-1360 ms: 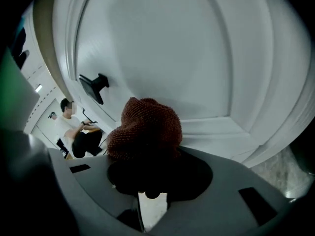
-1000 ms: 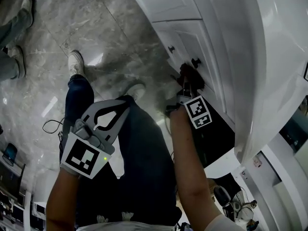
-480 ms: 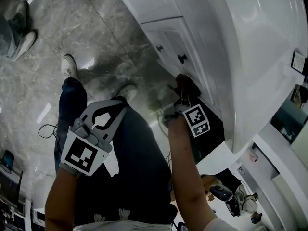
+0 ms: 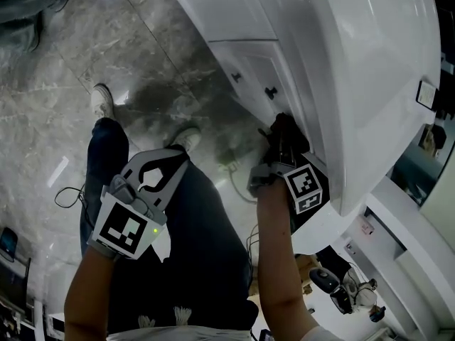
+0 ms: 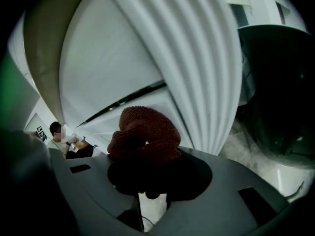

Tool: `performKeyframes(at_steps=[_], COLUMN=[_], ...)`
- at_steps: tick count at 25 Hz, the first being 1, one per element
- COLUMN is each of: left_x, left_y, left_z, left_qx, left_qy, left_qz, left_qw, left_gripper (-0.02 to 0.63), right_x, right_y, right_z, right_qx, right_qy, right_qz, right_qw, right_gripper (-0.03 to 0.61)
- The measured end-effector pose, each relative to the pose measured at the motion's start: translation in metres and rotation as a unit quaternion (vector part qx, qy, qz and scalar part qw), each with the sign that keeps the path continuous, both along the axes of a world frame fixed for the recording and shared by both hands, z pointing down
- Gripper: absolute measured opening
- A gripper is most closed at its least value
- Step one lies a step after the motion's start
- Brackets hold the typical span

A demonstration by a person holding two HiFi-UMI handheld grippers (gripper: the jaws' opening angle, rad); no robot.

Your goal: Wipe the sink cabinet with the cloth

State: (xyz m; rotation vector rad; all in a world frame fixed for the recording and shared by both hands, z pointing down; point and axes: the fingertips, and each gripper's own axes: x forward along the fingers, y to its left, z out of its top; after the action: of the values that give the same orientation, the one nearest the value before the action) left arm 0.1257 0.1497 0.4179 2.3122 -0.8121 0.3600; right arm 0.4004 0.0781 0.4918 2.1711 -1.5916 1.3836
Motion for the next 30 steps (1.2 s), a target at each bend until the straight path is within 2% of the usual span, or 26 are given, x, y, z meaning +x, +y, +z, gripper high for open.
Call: performKeyframes(at_steps=[5, 12, 17, 24, 30], left_x=[-0.021, -0.046, -0.065, -0.086, -0.098], left_y=[0.002, 0.002, -0.003, -0.005, -0.003], left_z=[-0.001, 0.002, 0.005, 0.01, 0.019], left_qx=[-0.001, -0.007, -0.011, -0.016, -0.024], left_qy=[0.004, 0.007, 0.008, 0.004, -0.002], left_qz=[-0.013, -0.032, -0.055, -0.073, -0.084], left_qw=[0.9999, 0.9994, 0.9984, 0.9972, 0.9962], left_gripper=[0.011, 0.011, 0.011, 0.011, 0.011], right_x=[-0.017, -0.064, -0.11, -0.135, -0.138], right_y=[-0.014, -0.049, -0.084, -0.109, -0.12], right_z=[-0.009, -0.024, -0.036, -0.017, 0.016], right_qx=[-0.004, 0.012, 0.037, 0.036, 0.02], right_qy=[0.004, 0.013, -0.011, -0.017, 0.023], right_qz=[0.0, -0.054, -0.085, -0.083, -0.085], right_qw=[1.0, 0.998, 0.996, 0.996, 0.996], right_gripper=[0.104, 0.104, 0.104, 0.106, 0.106])
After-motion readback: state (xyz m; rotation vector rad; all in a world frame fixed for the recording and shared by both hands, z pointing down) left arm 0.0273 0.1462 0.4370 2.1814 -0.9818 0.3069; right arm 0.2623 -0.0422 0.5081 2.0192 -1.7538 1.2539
